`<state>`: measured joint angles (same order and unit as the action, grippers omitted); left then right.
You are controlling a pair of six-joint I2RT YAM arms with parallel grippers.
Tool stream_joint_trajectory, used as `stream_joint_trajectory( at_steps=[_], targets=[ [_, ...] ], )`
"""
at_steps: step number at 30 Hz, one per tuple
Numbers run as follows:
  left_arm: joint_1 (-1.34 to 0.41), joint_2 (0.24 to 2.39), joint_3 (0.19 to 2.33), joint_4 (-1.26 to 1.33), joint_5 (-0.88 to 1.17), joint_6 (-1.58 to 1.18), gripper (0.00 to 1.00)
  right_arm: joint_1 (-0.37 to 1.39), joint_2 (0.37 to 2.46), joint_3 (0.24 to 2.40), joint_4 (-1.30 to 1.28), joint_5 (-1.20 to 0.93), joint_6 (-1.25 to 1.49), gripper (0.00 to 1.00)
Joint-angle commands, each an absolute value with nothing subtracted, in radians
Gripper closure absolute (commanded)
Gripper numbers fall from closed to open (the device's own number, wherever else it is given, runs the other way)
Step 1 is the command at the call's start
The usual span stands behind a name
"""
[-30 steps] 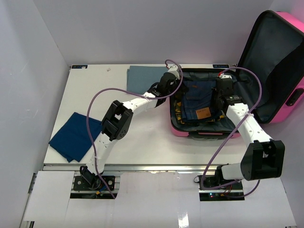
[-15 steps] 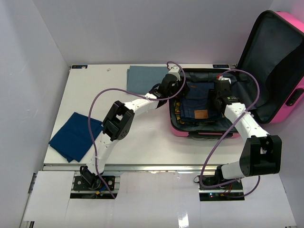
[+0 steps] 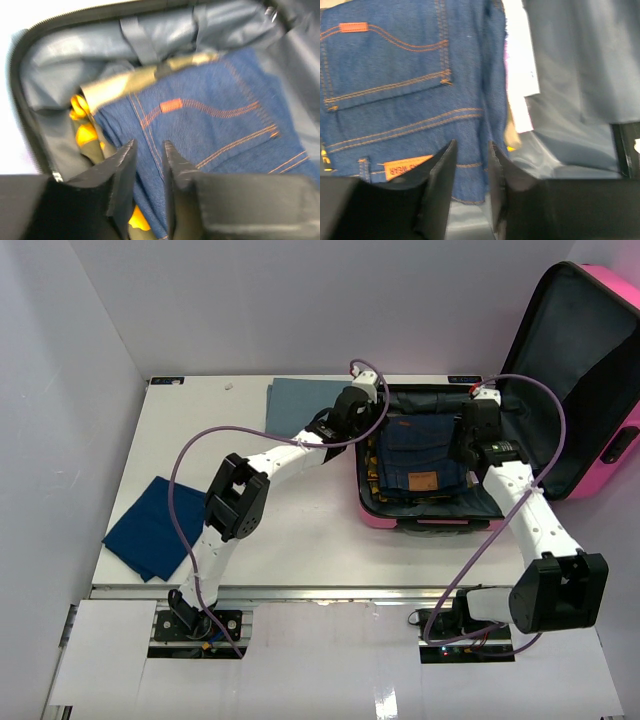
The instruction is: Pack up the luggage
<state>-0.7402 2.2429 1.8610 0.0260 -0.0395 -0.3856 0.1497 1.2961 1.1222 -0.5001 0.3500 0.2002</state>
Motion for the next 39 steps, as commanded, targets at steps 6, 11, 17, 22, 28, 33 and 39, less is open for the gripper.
stream_joint_trajectory(
  at_steps=[6, 11, 17, 22, 28, 33, 39],
  targets=[
    [-0.726, 2.166, 1.912, -0.002, -0.015, -0.386, 0.93, 0.137, 1.425, 1.033, -0.419, 0.338, 0.247, 0.78],
    [-0.727, 2.183, 1.908, -0.039, 0.059, -0.397, 1.00, 0.129, 1.470, 0.992, -0.385, 0.342, 0.281, 0.82],
    [-0.727, 2.188, 1.893, -0.044, 0.056, -0.370, 1.00, 0.129, 1.433, 1.036, -0.422, 0.335, 0.289, 0.86],
    [-0.722, 2.163, 1.905, -0.101, -0.012, -0.373, 1.00, 0.130, 1.343, 1.087, -0.421, 0.222, 0.270, 0.86],
    [-0.673, 2.100, 1.900, -0.196, -0.026, -0.395, 1.00, 0.173, 1.401, 1.107, -0.338, 0.023, 0.242, 0.86],
    [-0.524, 1.993, 1.742, -0.273, 0.023, -0.430, 1.00, 0.200, 1.491, 1.028, -0.235, -0.001, 0.266, 0.85],
    [-0.375, 1.915, 1.527, -0.208, 0.065, -0.515, 1.00, 0.201, 1.534, 1.075, -0.308, 0.048, 0.257, 0.86]
  ],
)
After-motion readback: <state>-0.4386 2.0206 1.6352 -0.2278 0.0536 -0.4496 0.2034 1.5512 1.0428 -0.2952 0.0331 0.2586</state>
